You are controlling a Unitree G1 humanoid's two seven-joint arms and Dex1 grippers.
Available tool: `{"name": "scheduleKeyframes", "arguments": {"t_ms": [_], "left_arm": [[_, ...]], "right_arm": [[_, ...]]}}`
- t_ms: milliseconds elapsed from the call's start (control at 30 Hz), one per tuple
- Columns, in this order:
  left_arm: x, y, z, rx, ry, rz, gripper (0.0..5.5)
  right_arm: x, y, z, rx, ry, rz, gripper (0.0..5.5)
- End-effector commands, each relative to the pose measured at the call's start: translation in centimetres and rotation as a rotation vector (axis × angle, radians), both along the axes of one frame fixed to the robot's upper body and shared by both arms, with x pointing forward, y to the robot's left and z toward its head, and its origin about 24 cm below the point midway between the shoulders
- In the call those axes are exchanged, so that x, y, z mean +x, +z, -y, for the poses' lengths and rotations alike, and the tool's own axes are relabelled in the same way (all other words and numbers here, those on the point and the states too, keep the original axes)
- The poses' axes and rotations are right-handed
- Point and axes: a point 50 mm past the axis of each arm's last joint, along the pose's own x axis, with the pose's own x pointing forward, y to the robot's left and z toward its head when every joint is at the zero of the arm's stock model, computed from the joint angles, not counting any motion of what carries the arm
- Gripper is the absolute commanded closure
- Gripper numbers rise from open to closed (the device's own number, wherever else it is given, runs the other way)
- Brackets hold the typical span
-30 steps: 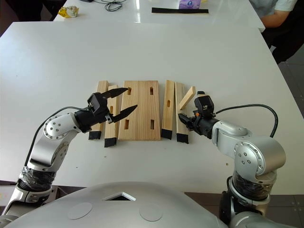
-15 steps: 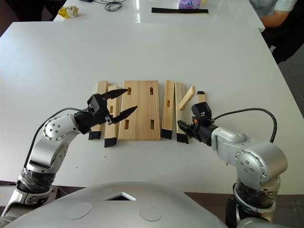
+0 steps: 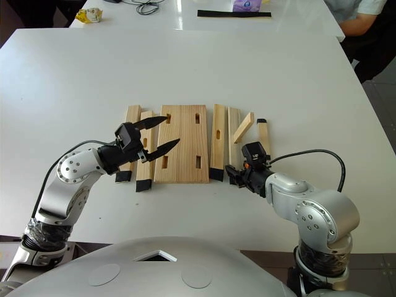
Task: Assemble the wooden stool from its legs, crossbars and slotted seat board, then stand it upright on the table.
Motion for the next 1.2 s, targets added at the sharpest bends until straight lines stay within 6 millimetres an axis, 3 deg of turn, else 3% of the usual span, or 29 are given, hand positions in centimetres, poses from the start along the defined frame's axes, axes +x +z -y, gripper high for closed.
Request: {"name": "scheduleKeyframes", "arguments": {"t_ms": [33,267,533,767,900,1200], "left_arm": [[0.1,0.1,0.0,0.009,0.001,-0.001,2.2],[0.2,0.1,-0.1,0.009,0.002,0.003,2.2],[0.4,0.2,-0.1,0.011,0.002,0.009,2.2],[0.8,0.3,-0.1,0.002,0.012,0.013,2.2],[1.6,0.8,-0.7,-0.027,0.06,0.016,2.2],[4.6,3.1,-3.4,-0.151,0.316,0.035,2.2]], "right_arm": [[-0.2,-0.7,0.8,-0.063,-0.011,-0.046,2.19],[-0.2,-1.1,0.7,-0.078,0.001,-0.049,2.19],[0.0,-1.1,0.6,-0.066,0.015,-0.02,3.39],[0.7,-0.9,0.7,-0.069,0.021,0.02,3.41],[2.1,-0.2,1.3,-0.079,0.0,0.092,3.41],[6.2,3.7,2.5,-0.007,-0.02,0.343,3.41]]}}
